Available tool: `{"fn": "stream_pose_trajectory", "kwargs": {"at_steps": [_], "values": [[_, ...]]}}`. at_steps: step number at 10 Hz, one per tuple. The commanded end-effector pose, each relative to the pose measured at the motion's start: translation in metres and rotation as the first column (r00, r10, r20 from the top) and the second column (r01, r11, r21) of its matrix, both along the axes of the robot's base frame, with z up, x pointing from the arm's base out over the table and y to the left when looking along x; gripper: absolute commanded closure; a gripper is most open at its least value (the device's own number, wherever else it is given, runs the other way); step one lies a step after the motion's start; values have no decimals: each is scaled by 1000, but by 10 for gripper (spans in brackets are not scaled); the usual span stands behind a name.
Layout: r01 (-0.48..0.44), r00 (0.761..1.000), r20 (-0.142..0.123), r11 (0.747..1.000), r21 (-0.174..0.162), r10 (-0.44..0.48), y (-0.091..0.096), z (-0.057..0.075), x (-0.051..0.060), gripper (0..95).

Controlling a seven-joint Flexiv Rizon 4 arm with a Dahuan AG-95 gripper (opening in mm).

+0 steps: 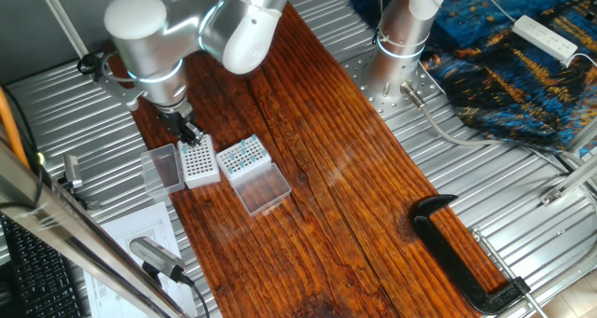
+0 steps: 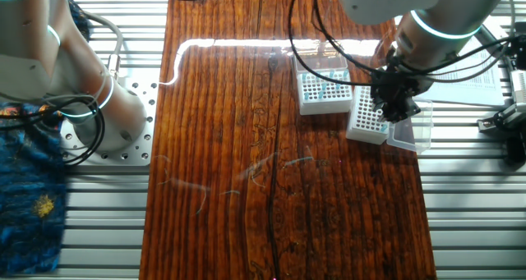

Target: Transfer all medium pipette tips from one holder to another

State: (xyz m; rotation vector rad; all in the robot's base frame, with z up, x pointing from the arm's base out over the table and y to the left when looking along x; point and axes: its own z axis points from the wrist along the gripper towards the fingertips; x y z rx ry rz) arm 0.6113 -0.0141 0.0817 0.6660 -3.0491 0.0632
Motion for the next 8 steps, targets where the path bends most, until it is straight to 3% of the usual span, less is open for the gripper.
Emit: {"fn": "stream_pose_trajectory", "kwargs": {"at_steps": [1,8], "values": [[4,1000,6,1000,-2,-4,0,0,1,760],[12,1000,16,1000,-12,-12,1,-7,7,760]]}}
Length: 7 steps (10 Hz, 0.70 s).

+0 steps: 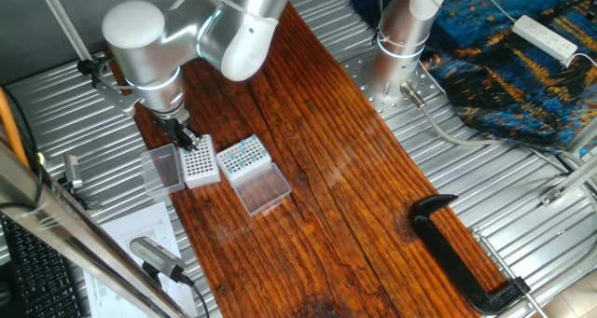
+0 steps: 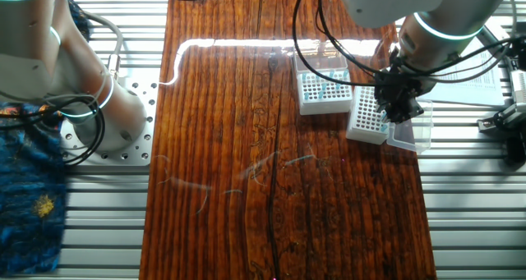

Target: Transfer all medium pipette tips from one holder to another

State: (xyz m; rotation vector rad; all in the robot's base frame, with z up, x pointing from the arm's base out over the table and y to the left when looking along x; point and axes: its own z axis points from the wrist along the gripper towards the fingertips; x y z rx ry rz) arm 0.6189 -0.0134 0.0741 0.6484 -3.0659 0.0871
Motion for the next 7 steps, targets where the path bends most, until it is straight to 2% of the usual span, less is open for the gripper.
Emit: {"fn": "stream_pose_trajectory", "kwargs": {"at_steps": [1,3,4,7], "values": [[-1,1000,0,1000,-1,1,1,1,0,760],[0,1000,0,1000,-1,0,1,1,1,760],[0,1000,-1,1000,-3,0,1,1,1,950],[-4,1000,-1,1000,-2,4,1,1,1,950]]}}
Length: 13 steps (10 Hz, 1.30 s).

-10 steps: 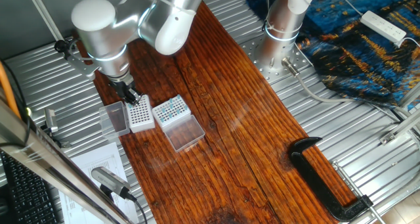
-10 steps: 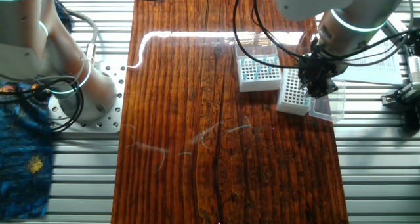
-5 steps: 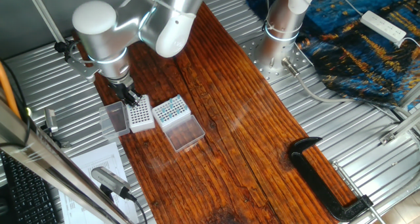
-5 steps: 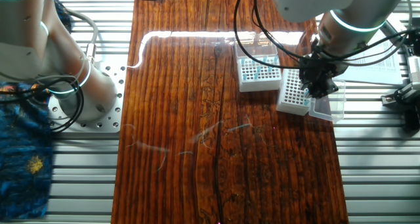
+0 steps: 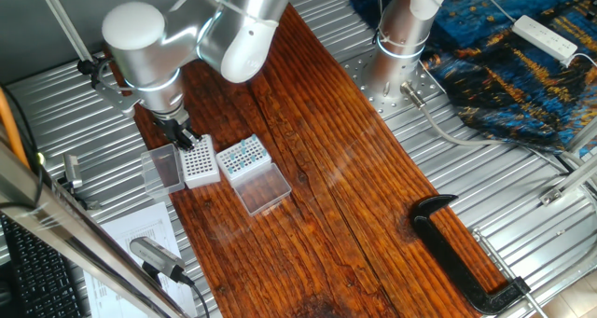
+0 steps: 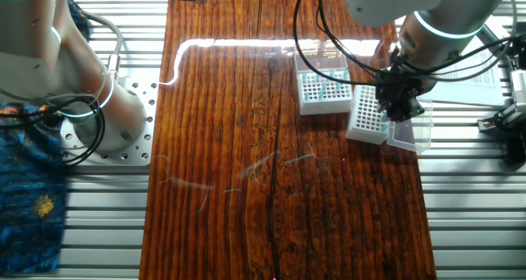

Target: Transfer all medium pipette tips from one holder to another

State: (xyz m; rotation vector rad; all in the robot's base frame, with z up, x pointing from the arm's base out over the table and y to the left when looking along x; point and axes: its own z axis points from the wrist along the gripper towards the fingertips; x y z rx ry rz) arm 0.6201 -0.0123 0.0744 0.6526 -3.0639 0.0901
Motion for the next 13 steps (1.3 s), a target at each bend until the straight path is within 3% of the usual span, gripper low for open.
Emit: {"fn": "stream_pose_trajectory", "kwargs": {"at_steps": [1,4,7,10,13], "values": [[1,1000,-1,1000,-1,-1,0,1,0,950],[7,1000,-12,1000,0,-7,1,8,0,950],[-9,999,-43,1000,-3,9,2,35,-3,950],[-19,998,-57,1000,-16,19,8,61,-9,950],[10,997,-71,1000,-18,-11,14,85,-24,950]]}}
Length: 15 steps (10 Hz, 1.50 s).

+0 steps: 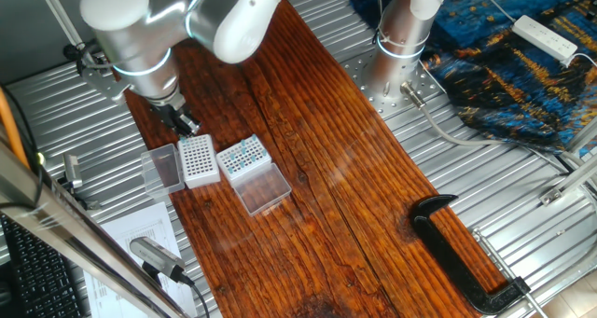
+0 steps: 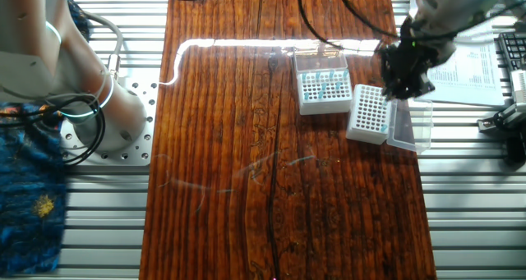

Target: Transfer all medium pipette tips from one holder to another

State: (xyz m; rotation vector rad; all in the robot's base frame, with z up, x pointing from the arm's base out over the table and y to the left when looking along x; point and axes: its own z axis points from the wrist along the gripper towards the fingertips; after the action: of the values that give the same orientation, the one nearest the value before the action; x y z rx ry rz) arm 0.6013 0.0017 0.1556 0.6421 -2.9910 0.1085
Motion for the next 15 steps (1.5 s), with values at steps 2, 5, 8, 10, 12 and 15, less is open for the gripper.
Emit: {"fn": "stream_pose_trajectory", "kwargs": {"at_steps": [2,5,8,10,12,15], "values": [[14,1000,-10,999,29,-14,-1,2,-25,950],[31,1000,-3,999,30,-31,11,-6,-51,950],[66,998,-1,998,26,-66,33,-17,-57,950],[64,998,-6,998,26,-64,35,-21,-60,950],[61,998,-8,998,27,-60,35,-26,-65,950],[64,998,-7,998,28,-64,37,-29,-74,950]]}}
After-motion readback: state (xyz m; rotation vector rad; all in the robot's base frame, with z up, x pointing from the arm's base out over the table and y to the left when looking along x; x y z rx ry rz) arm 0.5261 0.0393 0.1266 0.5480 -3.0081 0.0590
